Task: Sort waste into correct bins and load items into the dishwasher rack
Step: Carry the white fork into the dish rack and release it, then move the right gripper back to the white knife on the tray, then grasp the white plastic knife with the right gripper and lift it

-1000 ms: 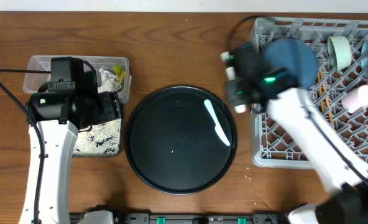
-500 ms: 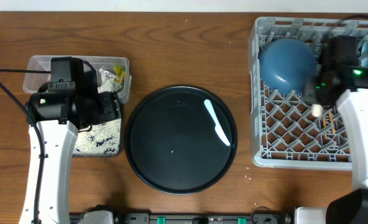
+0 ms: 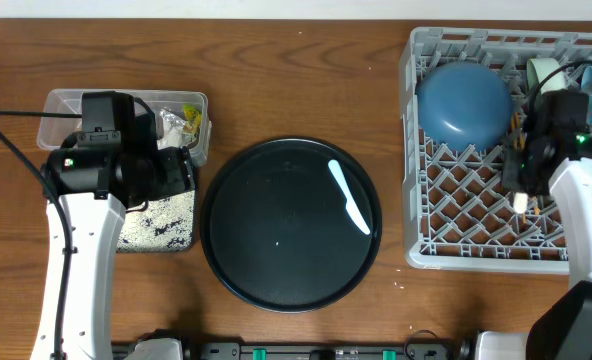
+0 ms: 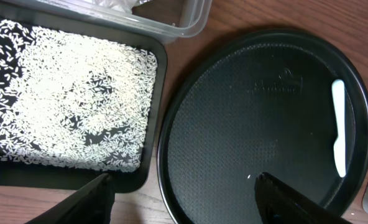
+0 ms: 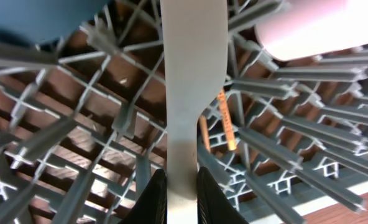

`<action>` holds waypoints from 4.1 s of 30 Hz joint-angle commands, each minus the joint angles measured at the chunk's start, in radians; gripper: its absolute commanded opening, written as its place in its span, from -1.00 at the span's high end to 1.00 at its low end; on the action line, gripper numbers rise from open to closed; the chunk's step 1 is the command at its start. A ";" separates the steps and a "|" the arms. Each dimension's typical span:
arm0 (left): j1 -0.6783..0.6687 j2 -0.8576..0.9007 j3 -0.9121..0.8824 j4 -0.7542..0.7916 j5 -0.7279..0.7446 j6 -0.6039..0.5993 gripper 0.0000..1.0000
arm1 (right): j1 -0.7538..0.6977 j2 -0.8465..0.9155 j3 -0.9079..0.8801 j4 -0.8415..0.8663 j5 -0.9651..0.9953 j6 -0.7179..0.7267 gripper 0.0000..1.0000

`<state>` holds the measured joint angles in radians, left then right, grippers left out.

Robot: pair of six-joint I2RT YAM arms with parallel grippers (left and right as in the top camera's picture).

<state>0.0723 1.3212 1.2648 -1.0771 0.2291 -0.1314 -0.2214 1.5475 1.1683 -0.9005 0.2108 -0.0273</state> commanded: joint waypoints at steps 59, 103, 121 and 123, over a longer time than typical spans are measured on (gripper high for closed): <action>0.005 0.005 0.002 -0.008 -0.002 -0.005 -0.47 | 0.753 0.383 0.133 0.108 -0.311 0.123 0.00; 0.005 0.005 0.002 -0.011 -0.002 -0.005 -0.47 | 0.760 0.491 0.132 0.126 -0.080 0.173 0.93; 0.005 0.005 0.002 -0.011 -0.002 -0.005 -0.47 | 0.757 0.291 0.196 0.061 -0.137 0.172 0.98; 0.005 0.005 0.002 -0.011 -0.002 -0.005 -0.47 | 0.753 0.233 0.197 0.060 -0.136 0.171 0.98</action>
<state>0.0723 1.3220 1.2648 -1.0824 0.2295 -0.1314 0.5419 1.8889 1.3277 -0.8413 0.0818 0.1417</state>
